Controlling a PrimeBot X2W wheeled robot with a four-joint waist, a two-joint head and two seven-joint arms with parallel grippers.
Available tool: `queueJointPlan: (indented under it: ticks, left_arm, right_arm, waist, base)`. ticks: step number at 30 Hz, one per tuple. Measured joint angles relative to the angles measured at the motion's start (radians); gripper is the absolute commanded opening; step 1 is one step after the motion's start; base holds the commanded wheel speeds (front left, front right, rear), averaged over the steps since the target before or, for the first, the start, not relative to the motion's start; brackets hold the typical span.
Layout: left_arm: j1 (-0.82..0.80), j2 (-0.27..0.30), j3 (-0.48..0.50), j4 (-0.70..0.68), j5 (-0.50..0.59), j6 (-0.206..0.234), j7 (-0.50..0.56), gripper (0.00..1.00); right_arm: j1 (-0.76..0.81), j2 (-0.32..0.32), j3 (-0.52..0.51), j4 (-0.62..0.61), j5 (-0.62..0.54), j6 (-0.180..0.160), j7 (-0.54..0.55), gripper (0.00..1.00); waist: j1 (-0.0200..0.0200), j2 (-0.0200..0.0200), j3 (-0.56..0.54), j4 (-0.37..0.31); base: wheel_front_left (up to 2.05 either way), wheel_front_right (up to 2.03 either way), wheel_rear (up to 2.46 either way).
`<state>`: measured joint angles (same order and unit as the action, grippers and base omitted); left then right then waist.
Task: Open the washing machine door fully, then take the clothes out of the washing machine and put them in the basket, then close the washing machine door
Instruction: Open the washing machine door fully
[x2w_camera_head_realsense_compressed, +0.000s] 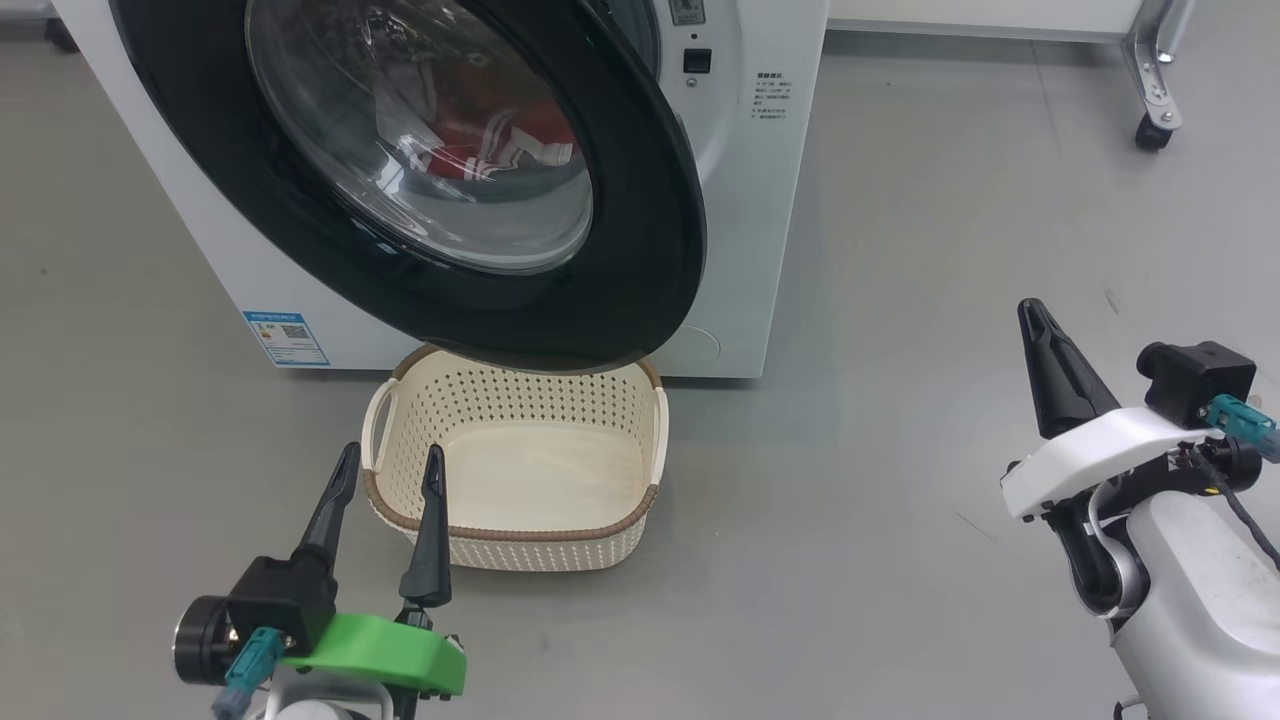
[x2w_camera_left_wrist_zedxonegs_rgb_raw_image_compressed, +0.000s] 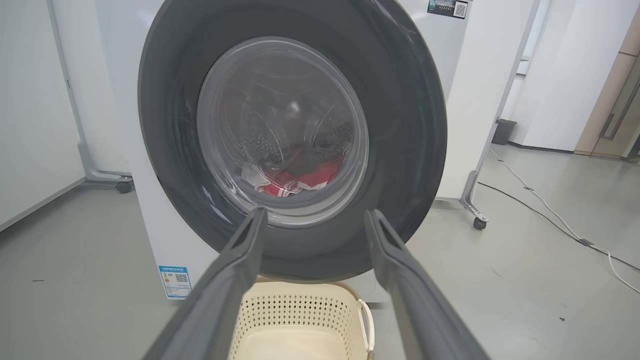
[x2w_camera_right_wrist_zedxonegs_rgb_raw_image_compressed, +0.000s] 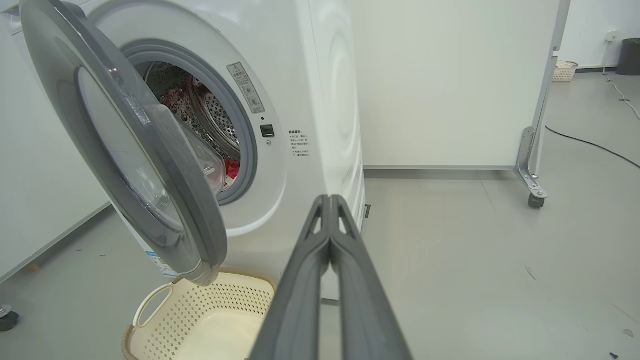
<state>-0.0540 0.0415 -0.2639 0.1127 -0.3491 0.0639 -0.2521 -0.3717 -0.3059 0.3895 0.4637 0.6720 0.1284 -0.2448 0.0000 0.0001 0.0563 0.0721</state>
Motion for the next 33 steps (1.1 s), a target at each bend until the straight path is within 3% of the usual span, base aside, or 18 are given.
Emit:
queueJointPlan:
  ticks: [8, 10, 11, 21, 33]
  left_arm:
    - [0.001, 0.0, 0.005, -0.003, 0.0, -0.009, 0.0, 1.0]
    - [0.001, 0.0, 0.006, -0.002, 0.0, -0.009, 0.0, 1.0]
    - [0.001, 0.0, 0.006, -0.002, 0.0, -0.009, 0.0, 1.0]
    - [0.001, 0.0, 0.014, 0.008, 0.015, -0.009, 0.0, 1.0]
    - [0.001, 0.0, 0.02, 0.011, 0.015, -0.009, 0.0, 1.0]
  right_arm:
    - [0.062, 0.027, -0.047, -0.059, -0.006, -0.033, -0.003, 0.0]
    - [0.08, 0.037, -0.064, -0.071, -0.005, -0.036, -0.003, 0.76]
    - [0.091, 0.043, -0.072, -0.077, -0.005, -0.04, -0.003, 0.98]
    - [0.132, 0.06, -0.124, -0.179, -0.065, -0.044, -0.003, 1.0]
    - [0.205, 0.087, -0.149, -0.211, -0.112, -0.044, -0.003, 1.0]
  waist:
    - [0.0, 0.0, 0.009, -0.011]
    - [0.0, 0.0, 0.012, -0.012]
    - [0.0, 0.0, 0.013, -0.012]
    - [0.0, 0.0, 0.023, -0.02]
    - [0.0, 0.0, 0.026, -0.03]
  base:
    - [0.0, 0.0, 0.0]
    - [0.0, 0.0, 0.0]
    - [0.0, 0.0, 0.0]
    - [0.0, 0.0, 0.0]
    - [0.0, 0.0, 0.0]
